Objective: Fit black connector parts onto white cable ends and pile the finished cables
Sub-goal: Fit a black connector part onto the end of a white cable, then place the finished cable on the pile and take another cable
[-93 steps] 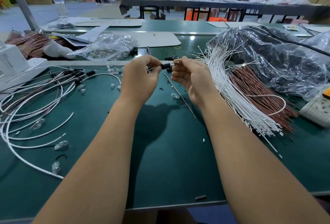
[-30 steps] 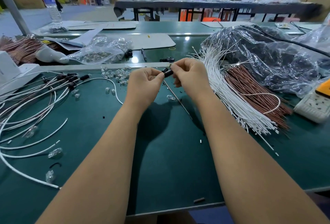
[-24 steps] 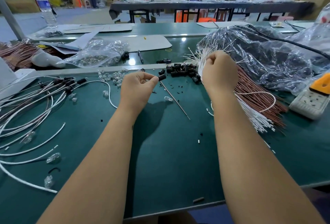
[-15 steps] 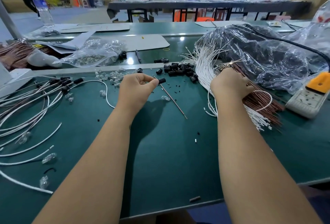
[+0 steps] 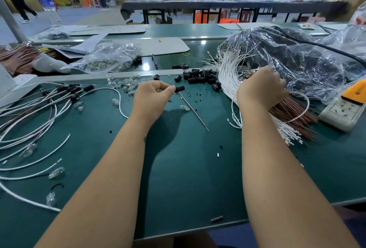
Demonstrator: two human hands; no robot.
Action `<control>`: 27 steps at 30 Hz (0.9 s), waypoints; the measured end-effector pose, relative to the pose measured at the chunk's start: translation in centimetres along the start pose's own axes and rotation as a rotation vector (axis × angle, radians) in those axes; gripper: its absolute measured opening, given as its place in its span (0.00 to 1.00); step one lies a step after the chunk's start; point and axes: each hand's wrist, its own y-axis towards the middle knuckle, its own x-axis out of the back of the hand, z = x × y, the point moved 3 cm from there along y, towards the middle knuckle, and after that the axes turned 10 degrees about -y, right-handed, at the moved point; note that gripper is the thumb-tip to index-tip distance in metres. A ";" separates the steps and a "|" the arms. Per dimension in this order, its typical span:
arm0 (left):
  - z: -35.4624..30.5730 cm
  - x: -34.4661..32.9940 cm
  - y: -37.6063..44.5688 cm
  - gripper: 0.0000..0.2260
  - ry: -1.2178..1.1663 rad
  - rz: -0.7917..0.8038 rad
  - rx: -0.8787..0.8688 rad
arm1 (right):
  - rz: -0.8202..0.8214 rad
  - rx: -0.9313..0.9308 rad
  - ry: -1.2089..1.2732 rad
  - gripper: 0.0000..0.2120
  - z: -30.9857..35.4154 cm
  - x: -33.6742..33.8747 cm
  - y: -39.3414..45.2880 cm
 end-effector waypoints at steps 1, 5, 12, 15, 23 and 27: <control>0.0 0.0 0.0 0.07 -0.010 -0.003 0.008 | -0.081 0.005 -0.001 0.13 0.2 0.0 0.1; 0.1 0.0 0.1 0.08 -0.060 -0.021 0.029 | -0.265 0.131 0.019 0.13 1.6 0.0 -0.4; 0.2 0.0 0.2 0.08 -0.117 -0.039 0.046 | -0.377 0.232 0.183 0.12 2.5 0.1 -1.0; 0.1 0.2 0.2 0.08 -0.192 -0.092 0.051 | -0.341 0.463 0.373 0.08 4.5 0.2 -2.3; -0.7 1.9 0.5 0.06 -0.320 -0.368 -0.073 | 0.293 0.328 1.341 0.06 8.0 -0.1 -5.3; -1.2 2.3 0.2 0.06 -0.151 -0.512 -0.141 | 0.646 -0.035 1.676 0.09 7.3 -1.6 -4.7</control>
